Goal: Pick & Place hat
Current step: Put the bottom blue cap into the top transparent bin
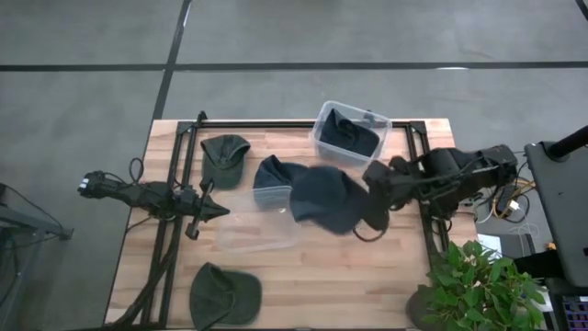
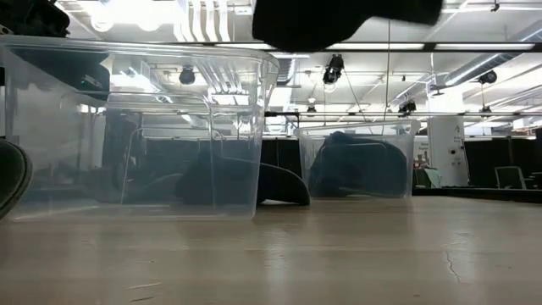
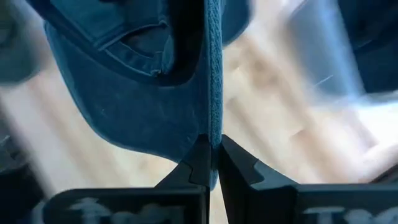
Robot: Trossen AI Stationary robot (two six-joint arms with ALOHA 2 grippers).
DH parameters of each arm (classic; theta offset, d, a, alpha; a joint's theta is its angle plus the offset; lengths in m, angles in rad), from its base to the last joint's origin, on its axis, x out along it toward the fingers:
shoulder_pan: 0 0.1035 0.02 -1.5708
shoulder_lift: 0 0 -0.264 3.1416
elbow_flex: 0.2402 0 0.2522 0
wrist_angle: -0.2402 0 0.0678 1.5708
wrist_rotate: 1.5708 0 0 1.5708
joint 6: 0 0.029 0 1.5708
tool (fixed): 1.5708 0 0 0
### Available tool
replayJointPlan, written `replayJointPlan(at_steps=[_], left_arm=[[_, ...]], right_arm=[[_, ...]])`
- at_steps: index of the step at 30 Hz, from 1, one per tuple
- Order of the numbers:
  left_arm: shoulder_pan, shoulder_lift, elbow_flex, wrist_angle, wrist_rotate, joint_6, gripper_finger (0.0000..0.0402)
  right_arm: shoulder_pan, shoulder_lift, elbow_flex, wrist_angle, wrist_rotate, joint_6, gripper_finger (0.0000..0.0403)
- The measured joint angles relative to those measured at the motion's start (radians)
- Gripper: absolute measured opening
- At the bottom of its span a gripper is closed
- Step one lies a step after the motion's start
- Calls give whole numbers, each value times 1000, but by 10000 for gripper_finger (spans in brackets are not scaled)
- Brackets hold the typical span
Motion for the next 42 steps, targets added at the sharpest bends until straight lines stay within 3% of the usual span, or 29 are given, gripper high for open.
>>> replayJointPlan(at_steps=[8,14,21,28,33,42], left_arm=[[0,0,0,0,0,0,0],[0,0,0,0,0,0,0],[0,0,0,0,0,0,0],[0,1,0,0,0,0,0],[0,1,0,0,0,0,0],[0,1,0,0,0,0,0]], right_arm=[[-120,12,0,0,446,-242,11],[-246,12,0,-1,642,-373,12],[-418,62,-5,0,648,-472,12],[-554,200,-7,0,623,-602,12],[-591,303,-7,0,525,-641,12],[-620,431,-9,0,476,-653,12]])
